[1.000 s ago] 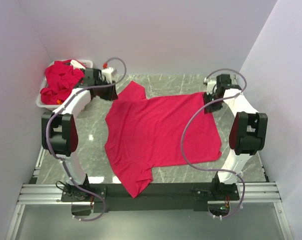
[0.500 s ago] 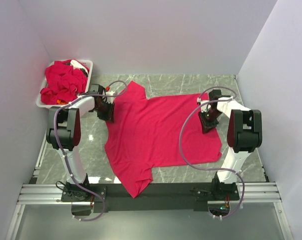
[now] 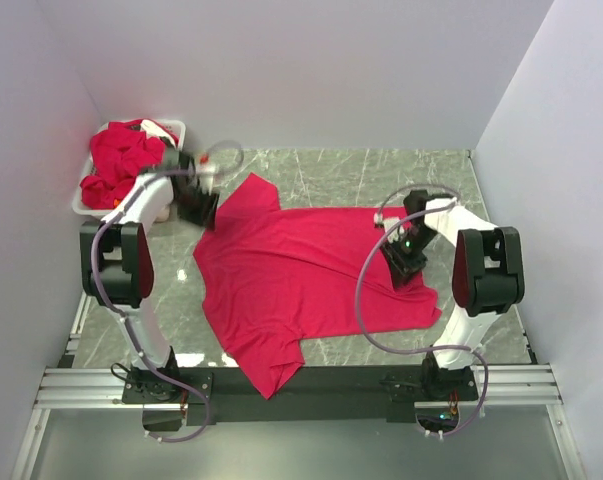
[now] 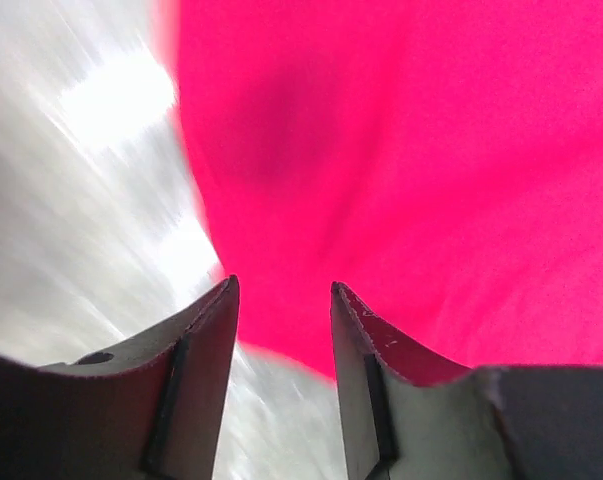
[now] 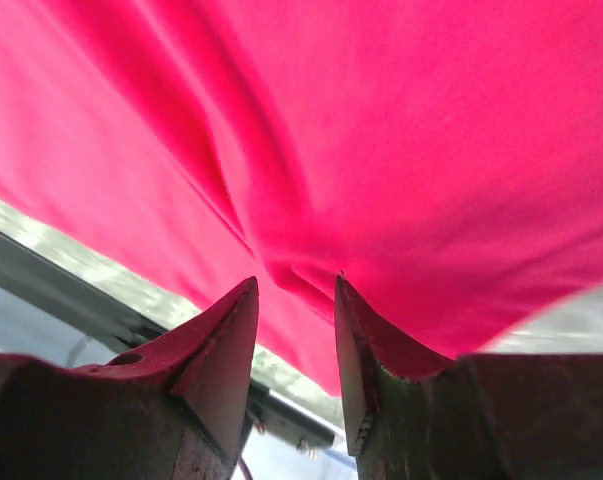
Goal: Fold and stack the t-shirts
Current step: Flatten the tshirt out
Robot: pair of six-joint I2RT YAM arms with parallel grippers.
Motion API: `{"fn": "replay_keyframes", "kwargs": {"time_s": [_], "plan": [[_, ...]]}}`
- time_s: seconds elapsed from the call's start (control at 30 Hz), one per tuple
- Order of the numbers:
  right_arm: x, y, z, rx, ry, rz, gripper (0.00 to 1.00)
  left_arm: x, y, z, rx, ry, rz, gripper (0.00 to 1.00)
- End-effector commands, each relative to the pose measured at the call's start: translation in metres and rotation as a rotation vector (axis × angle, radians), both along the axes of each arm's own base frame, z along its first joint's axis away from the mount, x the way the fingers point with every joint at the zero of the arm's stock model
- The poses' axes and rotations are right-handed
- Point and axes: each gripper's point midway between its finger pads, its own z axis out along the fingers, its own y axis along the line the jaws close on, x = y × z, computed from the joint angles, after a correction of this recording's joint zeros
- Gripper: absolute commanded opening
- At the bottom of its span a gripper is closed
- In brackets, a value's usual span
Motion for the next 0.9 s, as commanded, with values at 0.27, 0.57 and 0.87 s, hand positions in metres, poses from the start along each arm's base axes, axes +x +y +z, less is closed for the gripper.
{"fn": "replay_keyframes", "kwargs": {"time_s": [0.27,0.57,0.87], "plan": [[0.143,0.007,0.044,0.033,-0.324,-0.207,0.43,0.223,-0.076,0.102,-0.182,-0.542,0.035,0.53],[0.161,0.006,0.049,0.047,-0.337,-0.222,0.43,0.267,-0.090,0.064,-0.225,-0.649,0.022,0.75],[0.151,0.004,0.039,0.047,-0.311,-0.233,0.43,0.272,-0.098,0.015,-0.222,-0.591,0.003,0.67]]}}
